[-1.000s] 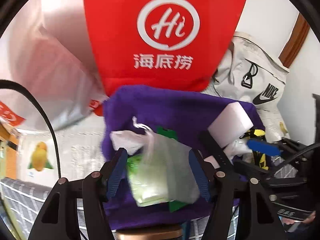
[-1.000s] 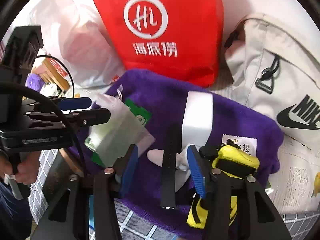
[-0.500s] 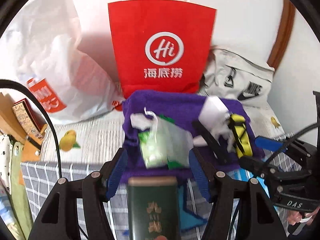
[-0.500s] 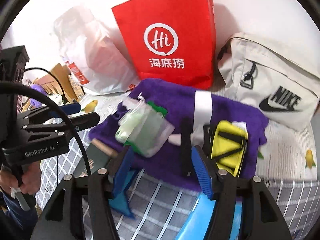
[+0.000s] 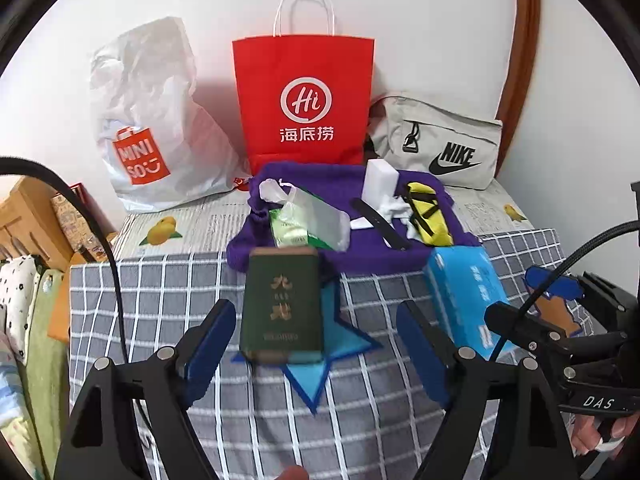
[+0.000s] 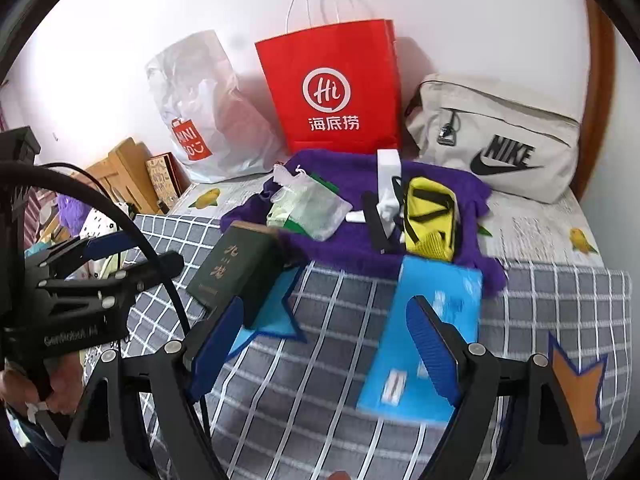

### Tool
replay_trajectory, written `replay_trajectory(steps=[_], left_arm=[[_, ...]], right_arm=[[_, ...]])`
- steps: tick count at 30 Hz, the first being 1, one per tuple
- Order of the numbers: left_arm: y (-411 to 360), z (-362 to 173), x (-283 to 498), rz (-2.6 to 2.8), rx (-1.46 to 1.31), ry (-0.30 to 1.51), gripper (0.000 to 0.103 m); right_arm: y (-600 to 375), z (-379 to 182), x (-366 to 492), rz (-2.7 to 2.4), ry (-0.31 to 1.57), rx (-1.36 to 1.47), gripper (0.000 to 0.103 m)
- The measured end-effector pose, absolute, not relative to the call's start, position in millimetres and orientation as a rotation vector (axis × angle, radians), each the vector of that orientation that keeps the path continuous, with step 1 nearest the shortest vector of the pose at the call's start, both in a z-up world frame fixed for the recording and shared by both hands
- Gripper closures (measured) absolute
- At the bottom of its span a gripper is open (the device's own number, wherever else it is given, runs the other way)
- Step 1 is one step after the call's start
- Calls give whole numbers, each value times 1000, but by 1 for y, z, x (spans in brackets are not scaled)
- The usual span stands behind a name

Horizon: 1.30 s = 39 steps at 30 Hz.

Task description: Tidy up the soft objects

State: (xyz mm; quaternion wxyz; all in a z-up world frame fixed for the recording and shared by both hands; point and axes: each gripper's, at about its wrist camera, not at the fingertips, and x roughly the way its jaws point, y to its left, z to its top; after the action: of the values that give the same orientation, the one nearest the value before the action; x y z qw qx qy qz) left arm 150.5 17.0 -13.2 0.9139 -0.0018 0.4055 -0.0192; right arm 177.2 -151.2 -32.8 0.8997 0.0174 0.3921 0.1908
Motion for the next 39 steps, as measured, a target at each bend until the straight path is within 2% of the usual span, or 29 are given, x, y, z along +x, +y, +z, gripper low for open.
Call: replay_trajectory(steps=[11, 13, 17, 25, 39], left_arm=[[-5, -8, 78, -33, -2, 796, 21], [-7, -10, 70, -36, -16, 797, 21], [-16, -12, 55, -35, 20, 784, 21], [-21, -12, 42, -54, 6, 786, 21], [-14, -7, 29, -22, -19, 790, 21]], right_arm=[[-166, -31, 100, 323, 797, 57, 19], [-168, -31, 91, 303, 785, 49, 13], [-169, -34, 73, 293, 772, 28, 11], [-172, -33, 53, 293, 757, 47, 8], [-167, -25, 42, 261, 745, 24, 8]])
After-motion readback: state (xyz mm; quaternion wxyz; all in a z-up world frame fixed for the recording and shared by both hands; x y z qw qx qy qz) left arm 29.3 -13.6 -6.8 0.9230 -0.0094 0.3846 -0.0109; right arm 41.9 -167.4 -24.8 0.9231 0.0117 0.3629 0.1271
